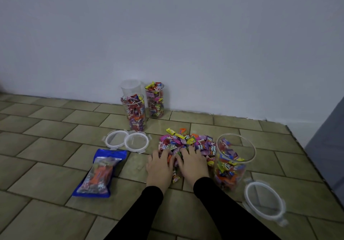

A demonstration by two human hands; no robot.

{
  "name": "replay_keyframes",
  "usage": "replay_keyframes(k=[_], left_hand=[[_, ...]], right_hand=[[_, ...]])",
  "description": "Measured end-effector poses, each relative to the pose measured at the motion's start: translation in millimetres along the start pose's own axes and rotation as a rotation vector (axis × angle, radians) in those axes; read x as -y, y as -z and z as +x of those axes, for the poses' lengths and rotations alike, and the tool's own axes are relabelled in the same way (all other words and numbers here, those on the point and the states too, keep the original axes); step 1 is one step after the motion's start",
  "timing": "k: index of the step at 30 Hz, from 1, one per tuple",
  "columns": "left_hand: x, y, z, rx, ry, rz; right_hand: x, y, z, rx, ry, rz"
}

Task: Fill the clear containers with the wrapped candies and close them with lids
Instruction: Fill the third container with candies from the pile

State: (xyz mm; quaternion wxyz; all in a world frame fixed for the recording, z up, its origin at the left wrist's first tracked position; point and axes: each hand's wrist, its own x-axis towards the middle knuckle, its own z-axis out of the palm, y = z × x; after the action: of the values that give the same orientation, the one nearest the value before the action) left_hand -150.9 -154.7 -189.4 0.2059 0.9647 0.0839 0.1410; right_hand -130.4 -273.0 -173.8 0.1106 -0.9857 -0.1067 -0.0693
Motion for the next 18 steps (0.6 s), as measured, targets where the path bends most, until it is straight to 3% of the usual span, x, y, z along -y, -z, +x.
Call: replay_keyframes(k=[3, 7, 18], left_hand=[[5, -1, 2, -0.034, 0.003, -0.190], [5, 7, -1, -0.100, 0.062, -0.416], [4, 14, -9, -0.180, 0.021, -0.500]], right_hand=[[1, -1, -1, -0.080, 0.007, 0.030], [-1, 3, -1, 0.008, 0.000, 0.057], [11, 16, -15, -0.141, -0.031, 0.209]])
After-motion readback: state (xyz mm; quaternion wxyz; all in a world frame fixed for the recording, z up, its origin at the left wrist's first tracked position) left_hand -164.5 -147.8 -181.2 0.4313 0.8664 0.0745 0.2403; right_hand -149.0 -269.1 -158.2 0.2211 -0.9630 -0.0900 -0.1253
